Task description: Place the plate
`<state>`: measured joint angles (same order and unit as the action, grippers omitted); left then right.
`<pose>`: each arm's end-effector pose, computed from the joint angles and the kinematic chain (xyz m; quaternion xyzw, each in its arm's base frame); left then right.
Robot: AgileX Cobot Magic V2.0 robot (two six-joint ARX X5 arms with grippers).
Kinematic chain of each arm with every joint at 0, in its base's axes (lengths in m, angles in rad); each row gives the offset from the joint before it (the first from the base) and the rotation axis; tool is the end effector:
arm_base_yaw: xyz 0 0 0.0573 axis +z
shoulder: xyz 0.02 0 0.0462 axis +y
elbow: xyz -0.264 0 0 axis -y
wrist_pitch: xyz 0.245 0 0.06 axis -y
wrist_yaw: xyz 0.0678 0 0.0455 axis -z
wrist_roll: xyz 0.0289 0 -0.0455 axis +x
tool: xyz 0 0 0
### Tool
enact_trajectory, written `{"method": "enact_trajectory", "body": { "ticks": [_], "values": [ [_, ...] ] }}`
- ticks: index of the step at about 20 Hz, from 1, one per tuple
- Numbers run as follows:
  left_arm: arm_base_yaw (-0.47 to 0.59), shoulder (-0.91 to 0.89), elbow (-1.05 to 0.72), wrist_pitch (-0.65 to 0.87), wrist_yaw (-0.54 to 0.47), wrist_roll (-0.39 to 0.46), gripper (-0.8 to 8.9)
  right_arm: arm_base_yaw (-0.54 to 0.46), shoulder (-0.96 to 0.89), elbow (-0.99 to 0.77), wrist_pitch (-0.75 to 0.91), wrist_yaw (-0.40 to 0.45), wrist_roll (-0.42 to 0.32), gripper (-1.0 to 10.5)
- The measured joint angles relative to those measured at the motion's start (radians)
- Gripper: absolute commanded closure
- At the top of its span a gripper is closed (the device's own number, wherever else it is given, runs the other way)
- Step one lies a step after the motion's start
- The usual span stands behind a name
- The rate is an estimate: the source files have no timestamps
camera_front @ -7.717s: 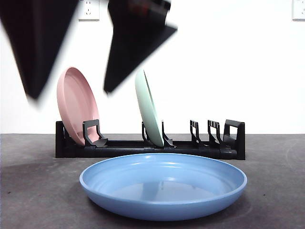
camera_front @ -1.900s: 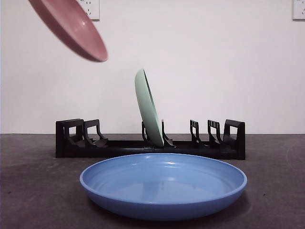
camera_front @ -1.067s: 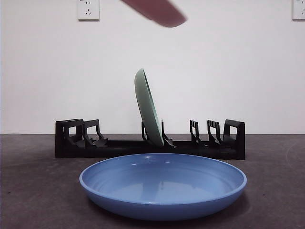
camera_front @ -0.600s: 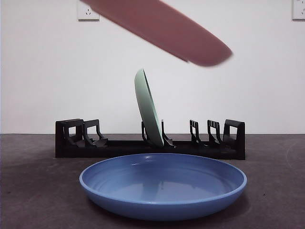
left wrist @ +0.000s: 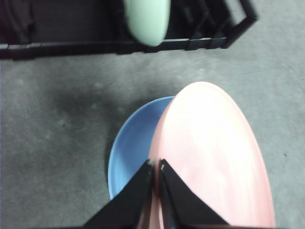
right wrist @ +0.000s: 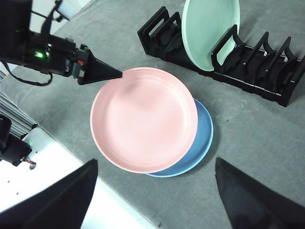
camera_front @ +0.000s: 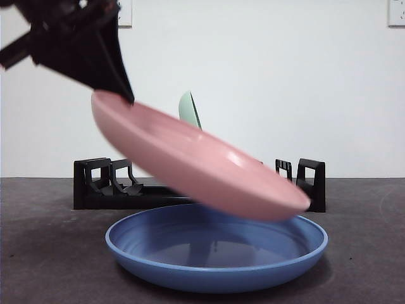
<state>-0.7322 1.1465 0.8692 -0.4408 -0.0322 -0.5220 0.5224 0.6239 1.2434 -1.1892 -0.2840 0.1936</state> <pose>0.1763 -0.1572 0.2711 -0.1003 0.3978 -0.2260 0.8835 0.0400 0.0324 0.3973 0.0521 0.3141 0.3478 0.8818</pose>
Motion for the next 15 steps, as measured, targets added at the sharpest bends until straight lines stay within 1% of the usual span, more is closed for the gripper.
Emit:
{"method": "enact_trajectory", "body": {
  "ticks": [1,4,9,11,12,15],
  "values": [
    [0.009,0.0,-0.027,0.038,0.008,-0.006,8.05,0.0,0.0,0.0,0.0,0.0,0.004,5.5],
    [0.032,0.0,-0.097,0.15,0.072,-0.026,8.05,0.0,0.0,0.0,0.0,0.0,0.018,5.5],
    [0.051,0.003,-0.183,0.233,0.092,-0.058,8.05,0.0,0.0,0.0,0.0,0.01,0.025,5.5],
    [0.064,0.016,-0.208,0.284,0.122,-0.072,8.04,0.0,0.0,0.0,0.0,0.021,0.028,5.5],
    [0.068,0.024,-0.215,0.312,0.145,-0.077,8.05,0.0,0.0,0.0,0.0,0.023,0.03,5.5],
    [0.068,0.07,-0.215,0.34,0.158,-0.086,8.04,0.0,0.0,0.0,0.0,0.023,0.032,5.5]
  ]
}}
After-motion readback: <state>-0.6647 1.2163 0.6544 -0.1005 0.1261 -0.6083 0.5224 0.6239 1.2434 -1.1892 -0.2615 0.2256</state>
